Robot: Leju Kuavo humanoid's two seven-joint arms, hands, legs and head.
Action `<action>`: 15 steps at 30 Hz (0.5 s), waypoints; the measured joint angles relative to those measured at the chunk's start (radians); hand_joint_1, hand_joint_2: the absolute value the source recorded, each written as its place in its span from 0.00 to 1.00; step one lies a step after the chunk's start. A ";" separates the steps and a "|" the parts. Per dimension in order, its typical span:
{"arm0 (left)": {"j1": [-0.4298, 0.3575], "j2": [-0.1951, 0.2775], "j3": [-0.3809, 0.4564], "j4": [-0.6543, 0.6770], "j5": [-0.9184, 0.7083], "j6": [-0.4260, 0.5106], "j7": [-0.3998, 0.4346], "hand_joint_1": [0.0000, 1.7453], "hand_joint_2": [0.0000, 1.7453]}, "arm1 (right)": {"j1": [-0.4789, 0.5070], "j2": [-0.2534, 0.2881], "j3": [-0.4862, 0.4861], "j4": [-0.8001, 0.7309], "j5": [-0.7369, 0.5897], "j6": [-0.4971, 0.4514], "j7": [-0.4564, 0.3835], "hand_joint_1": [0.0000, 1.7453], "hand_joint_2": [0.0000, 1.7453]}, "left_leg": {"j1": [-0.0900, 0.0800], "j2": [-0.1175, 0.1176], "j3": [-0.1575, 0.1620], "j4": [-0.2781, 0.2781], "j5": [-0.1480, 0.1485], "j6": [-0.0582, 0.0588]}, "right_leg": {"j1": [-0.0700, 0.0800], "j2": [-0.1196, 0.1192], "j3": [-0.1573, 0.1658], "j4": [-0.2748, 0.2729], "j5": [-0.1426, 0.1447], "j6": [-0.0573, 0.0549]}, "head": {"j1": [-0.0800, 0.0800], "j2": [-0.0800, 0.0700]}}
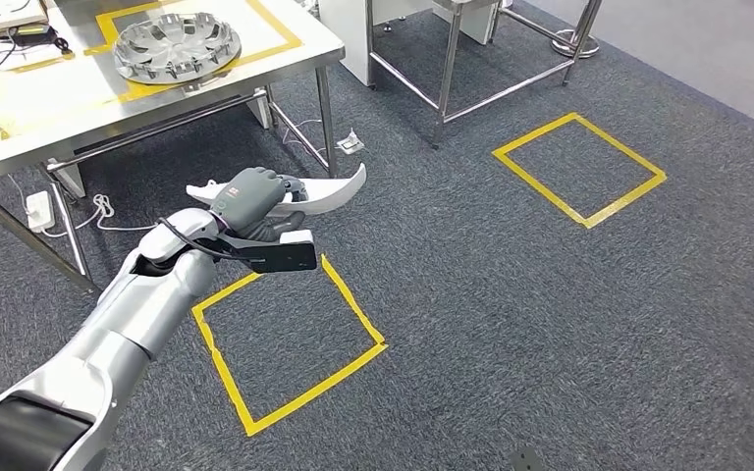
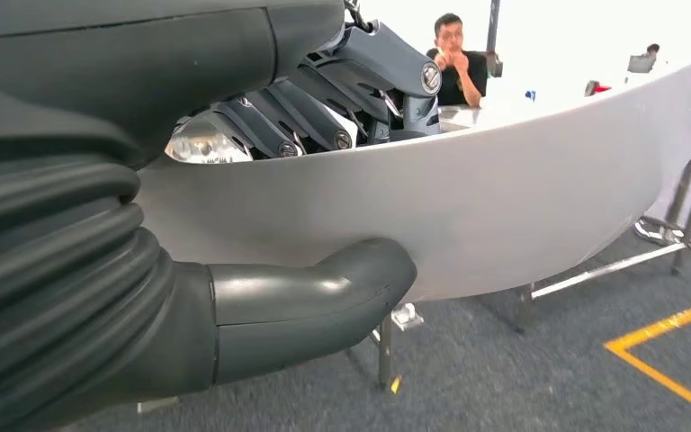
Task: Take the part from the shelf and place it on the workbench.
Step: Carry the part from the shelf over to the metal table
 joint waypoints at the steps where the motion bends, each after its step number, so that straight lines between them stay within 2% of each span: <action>1: 0.002 0.003 0.000 0.000 -0.002 0.005 0.004 0.98 1.00 | -0.001 0.000 0.000 0.000 -0.001 0.003 -0.004 0.00 0.00 | -0.001 -0.001 0.000 0.001 -0.003 -0.005 | 0.002 0.000 0.005 -0.016 0.004 -0.005 | 0.000 0.000; 3: 0.005 0.009 0.001 -0.002 -0.005 0.013 0.008 0.98 1.00 | -0.001 0.000 0.000 0.000 -0.003 0.009 -0.009 0.00 0.00 | -0.002 -0.004 0.001 -0.001 -0.005 -0.015 | 0.001 -0.001 0.009 -0.020 0.004 -0.016 | 0.000 0.000; 5: 0.007 0.016 0.002 -0.007 -0.007 0.023 0.011 0.98 1.00 | -0.001 0.001 0.000 0.000 -0.005 0.011 -0.010 0.00 0.00 | -0.002 -0.002 -0.009 0.021 -0.023 -0.027 | -0.004 -0.007 0.016 -0.028 0.006 -0.028 | -0.003 0.000; 6: 0.008 0.019 0.003 -0.008 -0.008 0.027 0.013 0.98 1.00 | -0.001 0.001 0.000 0.000 -0.006 0.011 -0.010 0.00 0.00 | 0.000 0.001 -0.027 0.059 -0.045 -0.033 | -0.006 -0.011 0.020 -0.031 0.005 -0.033 | -0.004 0.000; 8: 0.013 0.025 0.004 -0.009 -0.012 0.031 0.016 0.98 1.00 | -0.001 0.001 0.000 0.000 -0.006 0.011 -0.010 0.00 0.00 | 0.006 0.006 -0.086 0.181 -0.097 -0.043 | -0.006 -0.022 0.026 -0.031 0.000 -0.040 | -0.007 0.000; 9: 0.018 0.026 0.004 -0.009 -0.013 0.031 0.017 0.98 1.00 | -0.001 0.001 0.000 0.000 -0.006 0.010 -0.010 0.00 0.00 | 0.010 0.007 -0.115 0.235 -0.111 -0.047 | -0.007 -0.028 0.029 -0.031 -0.003 -0.041 | -0.007 0.000; 10: 0.022 0.028 0.004 -0.008 -0.014 0.031 0.018 0.98 1.00 | -0.001 0.001 0.000 0.000 -0.006 0.010 -0.009 0.00 0.00 | 0.012 0.010 -0.130 0.260 -0.110 -0.049 | -0.007 -0.034 0.032 -0.031 -0.006 -0.041 | -0.007 0.000; 11: 0.025 0.029 0.004 -0.008 -0.015 0.031 0.019 0.98 1.00 | -0.001 0.002 0.000 0.000 -0.006 0.010 -0.009 0.00 0.00 | 0.015 0.014 -0.127 0.248 -0.091 -0.051 | -0.007 -0.040 0.035 -0.030 -0.009 -0.040 | -0.007 0.000; 12: 0.026 0.030 0.005 -0.008 -0.015 0.031 0.020 0.98 1.00 | -0.001 0.002 0.000 0.000 -0.005 0.010 -0.009 0.00 0.00 | 0.016 0.022 -0.105 0.200 -0.058 -0.051 | -0.008 -0.047 0.041 -0.030 -0.013 -0.037 | -0.007 0.000; 14: 0.024 0.030 0.007 -0.010 -0.015 0.031 0.022 0.98 1.00 | -0.001 0.002 0.000 0.000 -0.004 0.009 -0.008 0.00 0.00 | 0.011 0.062 -0.039 0.069 -0.005 -0.047 | -0.006 -0.061 0.053 -0.029 -0.023 -0.027 | -0.008 0.000; 15: 0.023 0.029 0.008 -0.012 -0.016 0.031 0.023 0.98 1.00 | 0.000 0.002 0.000 0.000 -0.004 0.009 -0.007 0.00 0.00 | 0.008 0.077 -0.015 0.024 0.006 -0.041 | -0.003 -0.068 0.058 -0.029 -0.027 -0.021 | -0.008 0.000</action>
